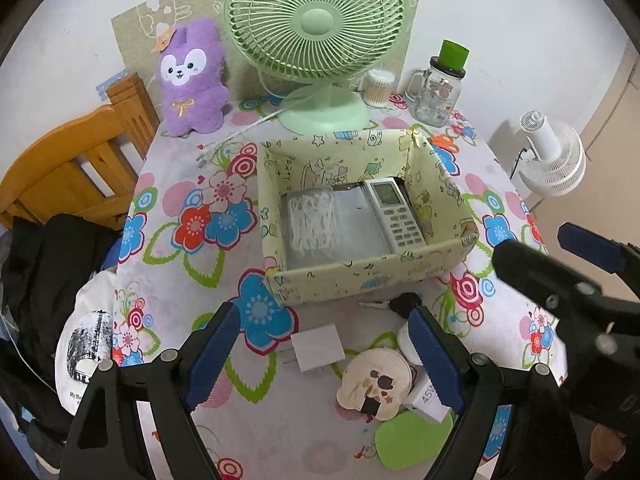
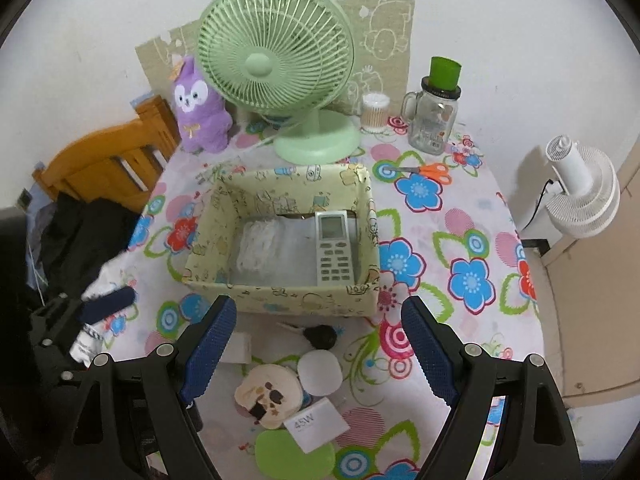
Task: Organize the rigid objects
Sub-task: 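Withdraw both grippers from the fabric storage box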
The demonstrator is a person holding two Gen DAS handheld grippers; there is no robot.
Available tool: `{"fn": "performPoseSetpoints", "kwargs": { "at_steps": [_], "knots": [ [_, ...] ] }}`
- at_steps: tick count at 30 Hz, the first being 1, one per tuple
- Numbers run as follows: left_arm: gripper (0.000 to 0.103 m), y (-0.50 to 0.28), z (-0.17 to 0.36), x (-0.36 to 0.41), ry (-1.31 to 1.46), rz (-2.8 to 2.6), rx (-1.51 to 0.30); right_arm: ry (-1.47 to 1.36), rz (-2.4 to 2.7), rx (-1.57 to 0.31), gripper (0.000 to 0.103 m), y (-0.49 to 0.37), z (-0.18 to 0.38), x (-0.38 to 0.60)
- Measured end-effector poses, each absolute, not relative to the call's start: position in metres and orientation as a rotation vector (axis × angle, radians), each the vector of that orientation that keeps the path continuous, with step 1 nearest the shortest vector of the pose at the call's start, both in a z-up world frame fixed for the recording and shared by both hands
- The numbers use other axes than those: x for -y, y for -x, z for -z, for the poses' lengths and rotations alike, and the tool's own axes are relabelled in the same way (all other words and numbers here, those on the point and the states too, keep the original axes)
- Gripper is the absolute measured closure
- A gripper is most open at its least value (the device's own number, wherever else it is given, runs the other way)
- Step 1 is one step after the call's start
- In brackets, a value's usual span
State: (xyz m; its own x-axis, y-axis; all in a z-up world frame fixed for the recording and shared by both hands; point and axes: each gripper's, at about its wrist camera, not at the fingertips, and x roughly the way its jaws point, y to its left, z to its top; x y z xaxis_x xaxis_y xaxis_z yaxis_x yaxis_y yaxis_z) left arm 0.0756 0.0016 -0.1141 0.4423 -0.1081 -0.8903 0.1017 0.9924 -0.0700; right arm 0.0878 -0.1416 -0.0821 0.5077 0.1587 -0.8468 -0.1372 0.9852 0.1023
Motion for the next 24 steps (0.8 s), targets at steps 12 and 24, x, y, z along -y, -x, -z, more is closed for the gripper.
{"fn": "performPoseSetpoints", "kwargs": {
  "at_steps": [12,24],
  "knots": [
    [0.015,-0.063,0.136,-0.007,0.009,0.127,-1.113,-0.022,-0.168,-1.029,0.016,-0.067,0.104,0.140],
    [0.015,-0.059,0.169,-0.009,-0.007,0.114,-1.156,-0.021,-0.165,-0.988,0.016,-0.058,0.128,0.145]
  ]
}}
